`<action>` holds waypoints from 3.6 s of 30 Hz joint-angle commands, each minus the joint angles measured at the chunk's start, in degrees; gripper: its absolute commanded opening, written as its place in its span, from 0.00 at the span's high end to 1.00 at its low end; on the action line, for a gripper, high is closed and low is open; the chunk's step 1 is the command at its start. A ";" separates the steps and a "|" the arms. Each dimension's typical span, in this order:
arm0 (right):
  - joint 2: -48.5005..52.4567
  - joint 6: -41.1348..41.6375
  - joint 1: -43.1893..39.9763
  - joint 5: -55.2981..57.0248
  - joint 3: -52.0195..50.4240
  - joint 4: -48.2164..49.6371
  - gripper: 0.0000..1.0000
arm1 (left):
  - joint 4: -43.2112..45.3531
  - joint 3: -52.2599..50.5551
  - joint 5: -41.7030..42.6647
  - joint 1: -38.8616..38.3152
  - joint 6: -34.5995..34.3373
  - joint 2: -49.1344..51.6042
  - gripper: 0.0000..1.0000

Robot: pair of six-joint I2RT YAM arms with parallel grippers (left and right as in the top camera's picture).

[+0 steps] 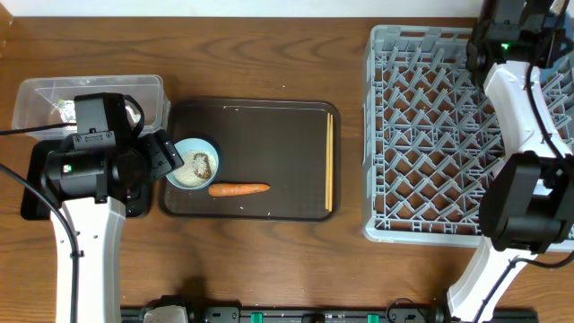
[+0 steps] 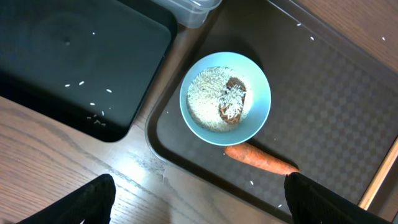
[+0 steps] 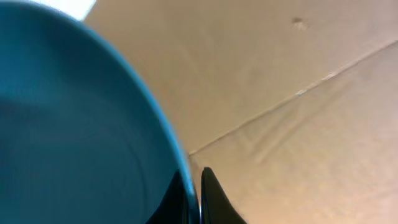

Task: Sort waste into correct bins and load items into the dishwasher rack
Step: 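Stand the blue plate upright in the rack's back right and release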

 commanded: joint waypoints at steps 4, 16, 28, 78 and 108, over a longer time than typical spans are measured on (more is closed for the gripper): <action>0.37 -21.64 -2.54 5.90 0.00 14.19 0.99 | 0.09 -0.44 -0.92 0.31 -0.76 0.13 0.12; 0.52 -23.78 -3.69 1.75 -1.20 11.78 0.99 | 1.01 -0.44 -0.92 0.28 -0.76 0.13 0.12; 0.52 -18.38 1.38 -1.57 -11.13 10.62 0.99 | 1.38 -0.44 -0.92 0.28 -0.79 0.13 0.13; -25.35 6.12 13.55 -71.69 -11.65 -32.02 0.18 | 0.98 -0.44 -0.92 0.28 -0.76 0.13 0.12; -1.92 49.48 48.52 -59.47 -11.76 -41.00 0.37 | 0.96 -0.48 -0.92 0.28 -0.76 0.13 0.11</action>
